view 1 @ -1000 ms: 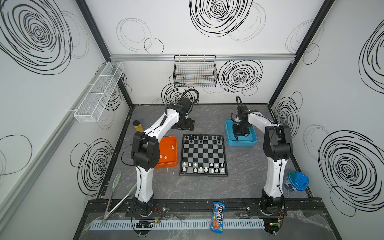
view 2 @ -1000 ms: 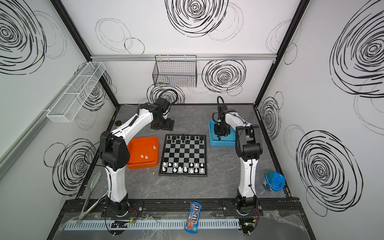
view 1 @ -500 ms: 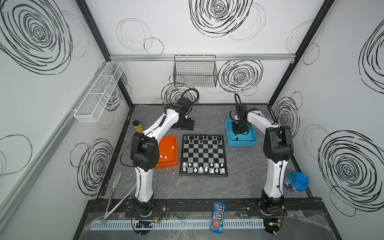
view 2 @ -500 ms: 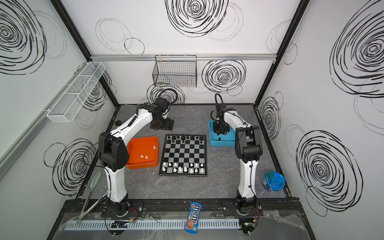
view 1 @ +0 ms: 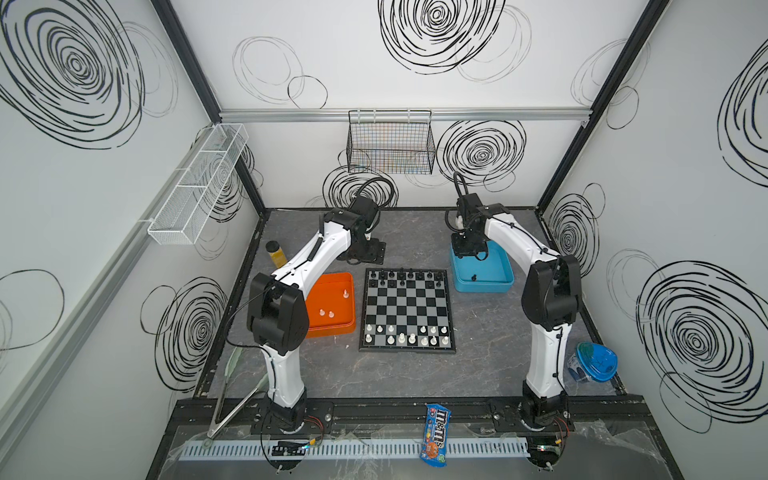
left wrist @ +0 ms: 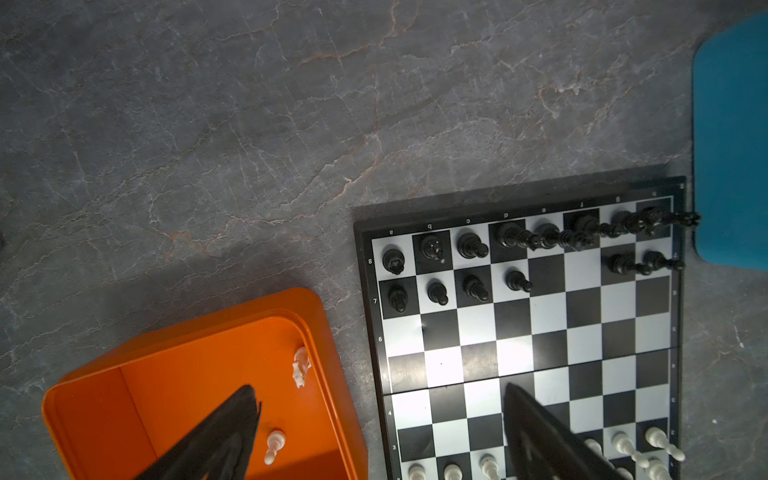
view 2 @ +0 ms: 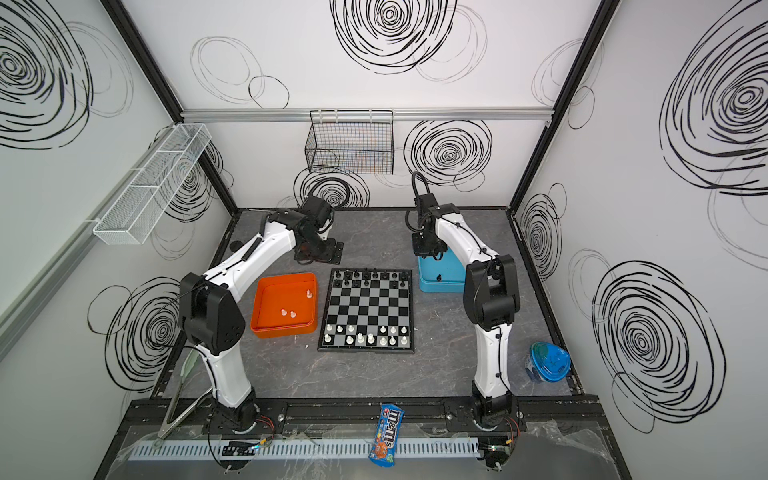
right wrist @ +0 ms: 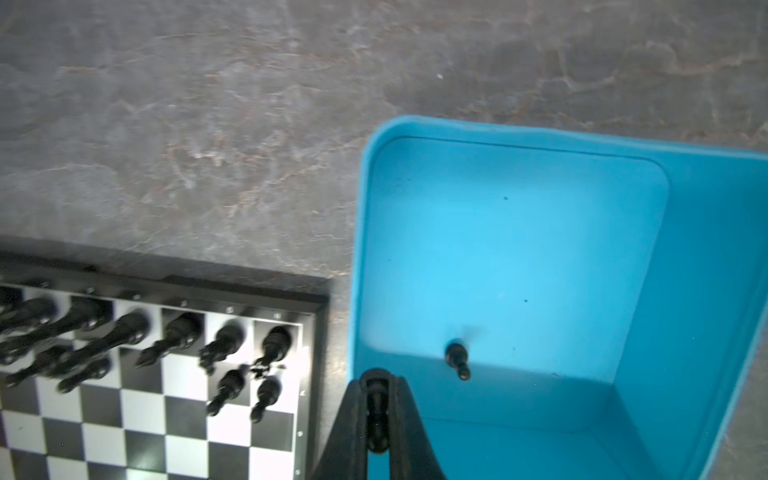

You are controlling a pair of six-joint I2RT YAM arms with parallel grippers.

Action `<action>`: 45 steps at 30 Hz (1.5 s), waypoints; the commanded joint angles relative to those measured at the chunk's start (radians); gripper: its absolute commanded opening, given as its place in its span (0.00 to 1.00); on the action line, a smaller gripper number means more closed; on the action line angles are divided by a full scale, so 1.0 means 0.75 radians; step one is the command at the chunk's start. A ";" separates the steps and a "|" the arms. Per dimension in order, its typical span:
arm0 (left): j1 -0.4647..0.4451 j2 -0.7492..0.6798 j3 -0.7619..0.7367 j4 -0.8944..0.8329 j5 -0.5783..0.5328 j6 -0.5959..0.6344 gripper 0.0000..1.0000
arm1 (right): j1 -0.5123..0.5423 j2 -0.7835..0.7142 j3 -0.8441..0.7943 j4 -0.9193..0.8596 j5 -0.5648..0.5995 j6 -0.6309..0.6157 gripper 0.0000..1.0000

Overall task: Set up the chess pieces on the board
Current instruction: 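Carry the black pawn with the right gripper over the board's far rank, then lower the black pawn onto a far-side square and open the right gripper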

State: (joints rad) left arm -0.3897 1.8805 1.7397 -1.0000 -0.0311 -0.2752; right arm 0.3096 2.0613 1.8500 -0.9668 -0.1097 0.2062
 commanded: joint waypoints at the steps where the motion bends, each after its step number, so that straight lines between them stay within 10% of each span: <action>1: 0.008 -0.082 -0.051 0.028 -0.011 0.016 0.95 | 0.100 -0.051 0.049 -0.074 -0.008 0.030 0.11; 17: 0.075 -0.298 -0.301 0.095 -0.008 -0.020 0.95 | 0.348 -0.096 -0.102 0.050 -0.069 0.126 0.11; 45: 0.100 -0.276 -0.330 0.106 0.023 0.001 0.95 | 0.352 0.058 -0.174 0.159 -0.068 0.112 0.13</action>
State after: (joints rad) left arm -0.3256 1.6745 1.5009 -0.9333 -0.0231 -0.2790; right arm 0.5751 2.0815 1.7084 -0.8455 -0.1726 0.2951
